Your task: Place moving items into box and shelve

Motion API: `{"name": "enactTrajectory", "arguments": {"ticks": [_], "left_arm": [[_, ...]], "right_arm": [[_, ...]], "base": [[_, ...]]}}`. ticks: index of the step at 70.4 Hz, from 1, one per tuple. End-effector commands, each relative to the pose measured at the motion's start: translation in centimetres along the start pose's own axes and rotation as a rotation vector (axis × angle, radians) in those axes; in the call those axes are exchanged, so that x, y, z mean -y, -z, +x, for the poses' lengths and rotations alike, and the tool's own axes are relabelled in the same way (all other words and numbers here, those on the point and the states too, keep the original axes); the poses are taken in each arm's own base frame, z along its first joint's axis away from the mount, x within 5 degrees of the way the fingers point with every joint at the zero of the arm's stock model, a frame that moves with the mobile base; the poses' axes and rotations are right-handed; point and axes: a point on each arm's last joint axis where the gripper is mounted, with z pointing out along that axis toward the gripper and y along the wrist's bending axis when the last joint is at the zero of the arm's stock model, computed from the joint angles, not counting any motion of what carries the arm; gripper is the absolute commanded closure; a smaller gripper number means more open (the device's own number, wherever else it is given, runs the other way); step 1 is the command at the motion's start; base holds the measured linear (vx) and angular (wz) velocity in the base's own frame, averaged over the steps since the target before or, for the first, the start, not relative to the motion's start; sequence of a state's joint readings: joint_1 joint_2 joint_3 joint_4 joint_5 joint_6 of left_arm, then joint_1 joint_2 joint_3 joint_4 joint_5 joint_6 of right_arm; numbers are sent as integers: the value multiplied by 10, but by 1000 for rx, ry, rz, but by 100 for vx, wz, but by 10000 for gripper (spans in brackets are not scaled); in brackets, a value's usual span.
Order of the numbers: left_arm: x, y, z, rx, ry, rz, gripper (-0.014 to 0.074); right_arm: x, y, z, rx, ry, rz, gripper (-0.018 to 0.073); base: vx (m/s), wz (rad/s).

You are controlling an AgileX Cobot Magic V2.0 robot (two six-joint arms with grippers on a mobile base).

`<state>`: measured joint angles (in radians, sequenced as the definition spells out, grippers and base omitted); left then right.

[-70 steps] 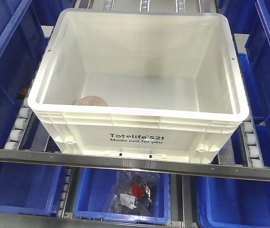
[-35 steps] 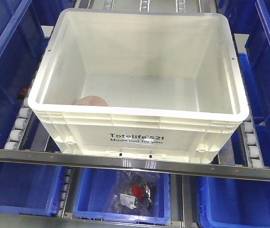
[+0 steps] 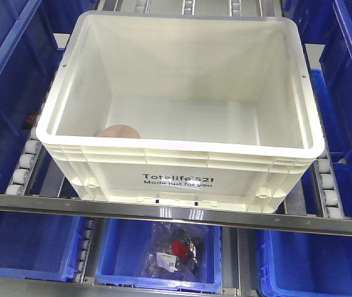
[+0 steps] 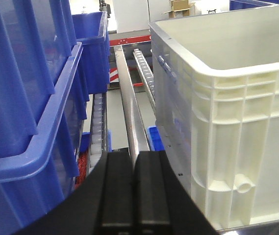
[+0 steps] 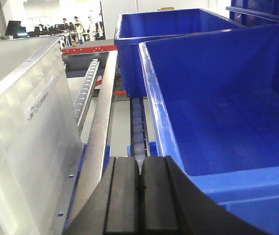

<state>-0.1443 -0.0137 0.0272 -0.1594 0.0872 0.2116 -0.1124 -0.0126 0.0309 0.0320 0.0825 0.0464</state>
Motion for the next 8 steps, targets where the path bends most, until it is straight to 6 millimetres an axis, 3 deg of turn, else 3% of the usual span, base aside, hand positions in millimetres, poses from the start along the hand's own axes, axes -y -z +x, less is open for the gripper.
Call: {"name": "enactTrajectory", "arguments": {"ticks": [1, 8], "left_arm": [[-1, -1, 3, 54, 19, -8, 602], [-1, -1, 3, 54, 19, -8, 602]], "right_arm": [[0, 1, -9, 104, 4, 1, 562], [0, 1, -9, 104, 5, 1, 562]], "base": [[0, 0], [0, 0]]}}
